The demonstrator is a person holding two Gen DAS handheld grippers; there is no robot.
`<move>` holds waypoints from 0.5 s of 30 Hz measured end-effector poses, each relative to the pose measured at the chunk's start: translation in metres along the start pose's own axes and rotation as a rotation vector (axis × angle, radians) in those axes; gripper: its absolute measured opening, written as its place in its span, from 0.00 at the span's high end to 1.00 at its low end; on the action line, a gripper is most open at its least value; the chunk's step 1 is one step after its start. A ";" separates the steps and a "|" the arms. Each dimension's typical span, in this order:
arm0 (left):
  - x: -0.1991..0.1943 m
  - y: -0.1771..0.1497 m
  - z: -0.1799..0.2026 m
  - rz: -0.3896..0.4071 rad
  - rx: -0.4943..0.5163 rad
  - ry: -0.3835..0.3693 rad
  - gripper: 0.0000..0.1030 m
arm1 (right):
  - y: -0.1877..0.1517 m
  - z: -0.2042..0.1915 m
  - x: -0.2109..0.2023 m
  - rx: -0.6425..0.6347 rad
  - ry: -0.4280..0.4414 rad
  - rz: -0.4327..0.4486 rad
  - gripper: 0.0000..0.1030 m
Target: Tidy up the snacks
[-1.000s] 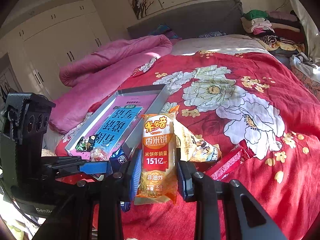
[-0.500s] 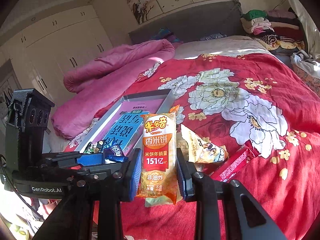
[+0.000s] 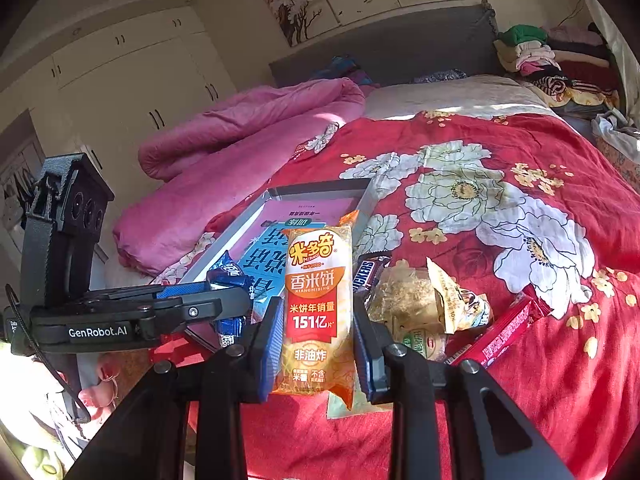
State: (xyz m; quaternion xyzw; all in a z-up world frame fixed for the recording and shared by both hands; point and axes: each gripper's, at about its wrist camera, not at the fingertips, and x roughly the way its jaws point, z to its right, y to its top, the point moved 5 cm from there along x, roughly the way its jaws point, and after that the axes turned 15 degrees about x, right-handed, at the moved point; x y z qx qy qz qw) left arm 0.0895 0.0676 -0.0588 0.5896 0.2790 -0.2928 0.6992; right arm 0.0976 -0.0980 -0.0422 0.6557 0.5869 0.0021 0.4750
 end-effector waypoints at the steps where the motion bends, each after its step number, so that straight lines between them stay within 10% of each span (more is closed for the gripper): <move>1: -0.003 0.000 -0.005 0.006 -0.006 0.008 0.46 | 0.000 -0.001 0.000 -0.001 -0.002 0.003 0.69; 15: -0.037 0.003 -0.061 0.067 -0.097 0.087 0.46 | 0.006 -0.023 0.000 -0.003 0.010 0.030 0.68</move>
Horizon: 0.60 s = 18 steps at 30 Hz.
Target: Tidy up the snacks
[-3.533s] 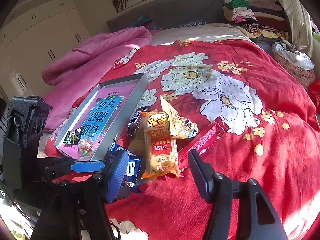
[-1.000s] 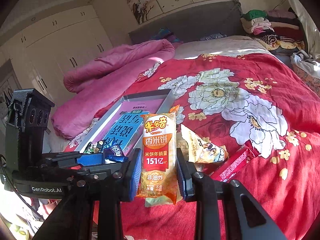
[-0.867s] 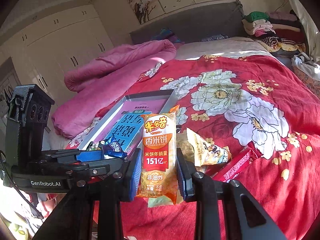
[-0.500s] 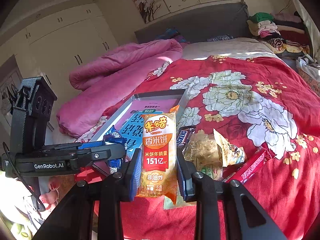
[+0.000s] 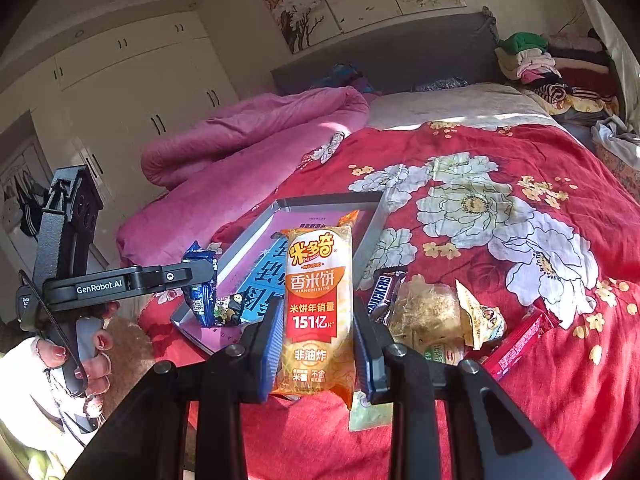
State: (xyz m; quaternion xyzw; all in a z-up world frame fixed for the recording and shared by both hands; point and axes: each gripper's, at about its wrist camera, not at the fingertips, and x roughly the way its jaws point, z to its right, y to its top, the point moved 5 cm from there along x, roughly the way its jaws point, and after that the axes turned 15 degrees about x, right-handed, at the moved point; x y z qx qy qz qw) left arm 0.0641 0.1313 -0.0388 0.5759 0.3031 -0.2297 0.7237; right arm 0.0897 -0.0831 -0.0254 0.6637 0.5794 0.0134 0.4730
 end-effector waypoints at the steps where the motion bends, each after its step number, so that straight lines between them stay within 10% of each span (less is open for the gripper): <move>1: -0.002 0.000 -0.003 0.003 -0.004 0.003 0.46 | 0.001 -0.003 0.000 -0.002 0.002 0.003 0.68; 18: -0.026 0.003 -0.052 0.052 -0.055 0.088 0.46 | 0.002 -0.038 0.015 -0.028 0.004 0.007 0.68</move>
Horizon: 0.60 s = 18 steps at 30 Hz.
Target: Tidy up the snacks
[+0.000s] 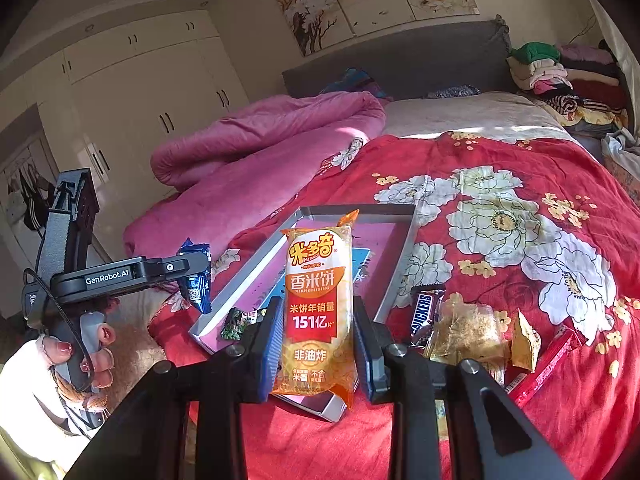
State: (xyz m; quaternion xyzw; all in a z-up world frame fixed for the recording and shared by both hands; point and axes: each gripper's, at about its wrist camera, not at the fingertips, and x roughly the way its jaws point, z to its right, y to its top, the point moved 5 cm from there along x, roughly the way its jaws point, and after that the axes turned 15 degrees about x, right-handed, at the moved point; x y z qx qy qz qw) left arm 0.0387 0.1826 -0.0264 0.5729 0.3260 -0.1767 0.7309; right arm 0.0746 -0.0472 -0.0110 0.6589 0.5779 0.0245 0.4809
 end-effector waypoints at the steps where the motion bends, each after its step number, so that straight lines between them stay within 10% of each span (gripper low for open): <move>1: 0.000 -0.001 -0.003 0.001 -0.005 0.002 0.46 | 0.000 -0.001 0.001 0.000 -0.001 -0.002 0.68; 18: 0.006 -0.010 -0.018 -0.019 0.028 0.039 0.46 | -0.004 -0.007 0.021 -0.003 -0.057 -0.027 0.68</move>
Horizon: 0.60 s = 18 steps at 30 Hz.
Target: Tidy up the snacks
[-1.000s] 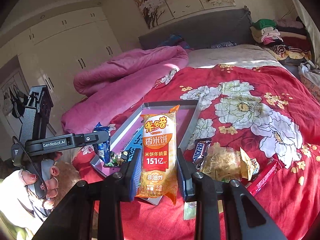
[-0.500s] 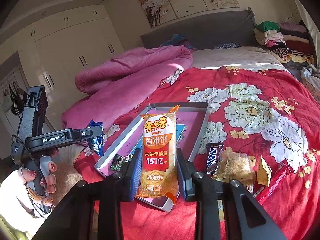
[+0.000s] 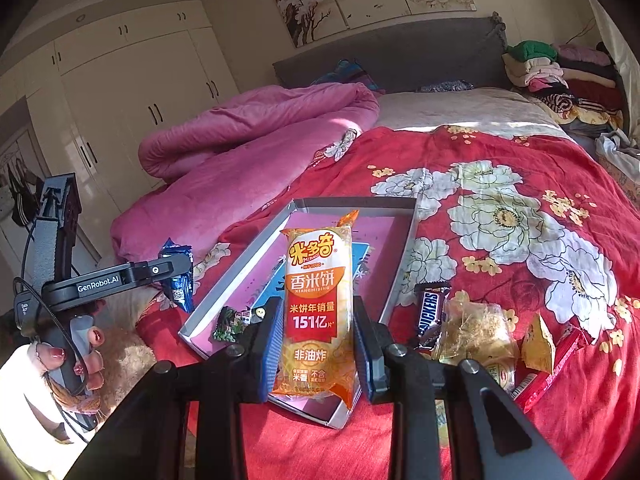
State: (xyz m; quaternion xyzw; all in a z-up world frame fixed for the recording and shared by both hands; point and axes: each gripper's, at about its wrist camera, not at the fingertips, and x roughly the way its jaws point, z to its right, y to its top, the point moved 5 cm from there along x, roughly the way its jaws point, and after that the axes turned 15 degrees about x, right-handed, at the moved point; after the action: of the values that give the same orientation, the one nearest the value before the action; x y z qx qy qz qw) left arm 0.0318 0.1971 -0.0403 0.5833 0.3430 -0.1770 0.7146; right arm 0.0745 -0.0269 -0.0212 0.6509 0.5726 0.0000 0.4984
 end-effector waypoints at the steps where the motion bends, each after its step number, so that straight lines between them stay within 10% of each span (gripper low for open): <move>1: 0.002 -0.001 0.001 -0.007 0.007 -0.001 0.46 | -0.001 0.000 0.002 -0.001 -0.005 -0.006 0.68; 18: 0.042 -0.030 0.045 -0.151 0.137 -0.068 0.46 | -0.014 0.008 0.028 0.001 -0.095 -0.057 0.68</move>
State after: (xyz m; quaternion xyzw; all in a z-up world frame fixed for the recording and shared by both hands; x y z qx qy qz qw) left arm 0.0541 0.1520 -0.0870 0.5971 0.3488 -0.2732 0.6687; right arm 0.0778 -0.0134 -0.0501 0.6338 0.5668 -0.0452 0.5244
